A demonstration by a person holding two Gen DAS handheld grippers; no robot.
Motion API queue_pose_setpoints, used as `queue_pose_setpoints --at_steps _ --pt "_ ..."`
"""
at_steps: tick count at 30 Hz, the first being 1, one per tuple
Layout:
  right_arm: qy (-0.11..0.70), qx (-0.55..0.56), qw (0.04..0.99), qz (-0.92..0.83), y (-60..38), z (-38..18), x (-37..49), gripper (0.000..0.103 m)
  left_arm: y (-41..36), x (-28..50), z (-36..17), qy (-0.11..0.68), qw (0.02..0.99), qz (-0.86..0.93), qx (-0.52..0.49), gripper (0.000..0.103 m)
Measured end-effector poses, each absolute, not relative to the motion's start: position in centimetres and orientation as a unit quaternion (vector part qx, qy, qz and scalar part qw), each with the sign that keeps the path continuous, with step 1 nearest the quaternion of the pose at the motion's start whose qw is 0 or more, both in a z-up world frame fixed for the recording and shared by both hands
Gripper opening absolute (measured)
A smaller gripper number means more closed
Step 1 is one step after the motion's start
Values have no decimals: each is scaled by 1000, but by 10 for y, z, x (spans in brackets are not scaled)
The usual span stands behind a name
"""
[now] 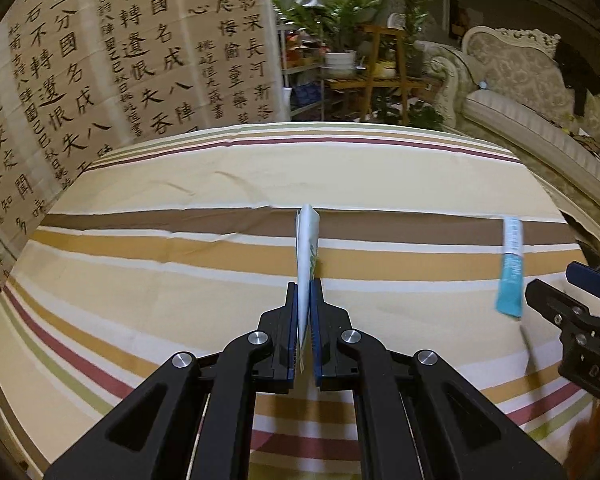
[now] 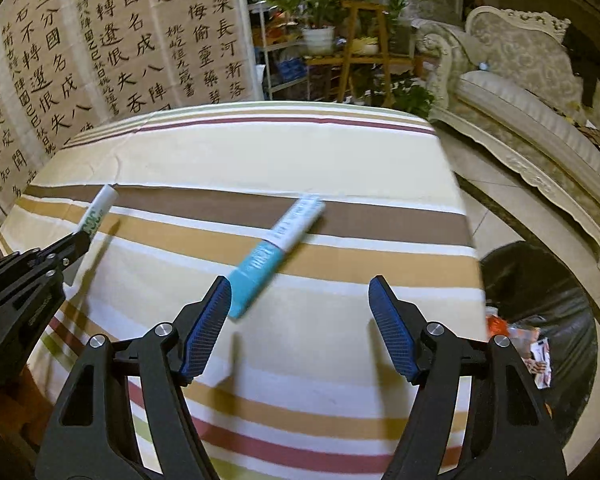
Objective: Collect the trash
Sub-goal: 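Grasp the white toothpaste tube with the left gripper while the right gripper grasps the teal tube, then carry both toothpaste tubes over the bin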
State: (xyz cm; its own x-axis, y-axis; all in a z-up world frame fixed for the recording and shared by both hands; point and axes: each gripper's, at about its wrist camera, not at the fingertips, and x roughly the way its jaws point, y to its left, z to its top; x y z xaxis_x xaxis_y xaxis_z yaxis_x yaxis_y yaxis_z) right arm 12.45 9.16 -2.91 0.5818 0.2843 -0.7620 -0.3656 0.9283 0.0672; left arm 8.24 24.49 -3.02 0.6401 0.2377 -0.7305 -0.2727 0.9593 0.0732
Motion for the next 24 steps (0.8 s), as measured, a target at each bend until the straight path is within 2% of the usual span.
queue_pose_setpoints --at_steps 2,7,10,15,17,18,24 --pt "424 -52 885 183 99 -31 128 62 250 82 -30 401 904 143 -27 7" --pt "440 -56 880 169 112 -38 142 59 261 79 -31 401 904 145 -36 7" --pt "437 -72 883 157 118 -37 146 48 264 81 -32 402 903 143 -40 7" --pt "430 -88 884 159 120 -37 145 39 266 82 -32 403 904 138 -47 7" --pt "429 -88 885 161 118 -37 144 27 267 81 -32 402 904 137 -48 7" --pt "428 -89 885 162 117 -37 144 25 266 81 -32 402 904 136 -48 7" --pt "427 -77 884 172 107 -36 139 19 265 80 -31 401 905 131 -47 7"
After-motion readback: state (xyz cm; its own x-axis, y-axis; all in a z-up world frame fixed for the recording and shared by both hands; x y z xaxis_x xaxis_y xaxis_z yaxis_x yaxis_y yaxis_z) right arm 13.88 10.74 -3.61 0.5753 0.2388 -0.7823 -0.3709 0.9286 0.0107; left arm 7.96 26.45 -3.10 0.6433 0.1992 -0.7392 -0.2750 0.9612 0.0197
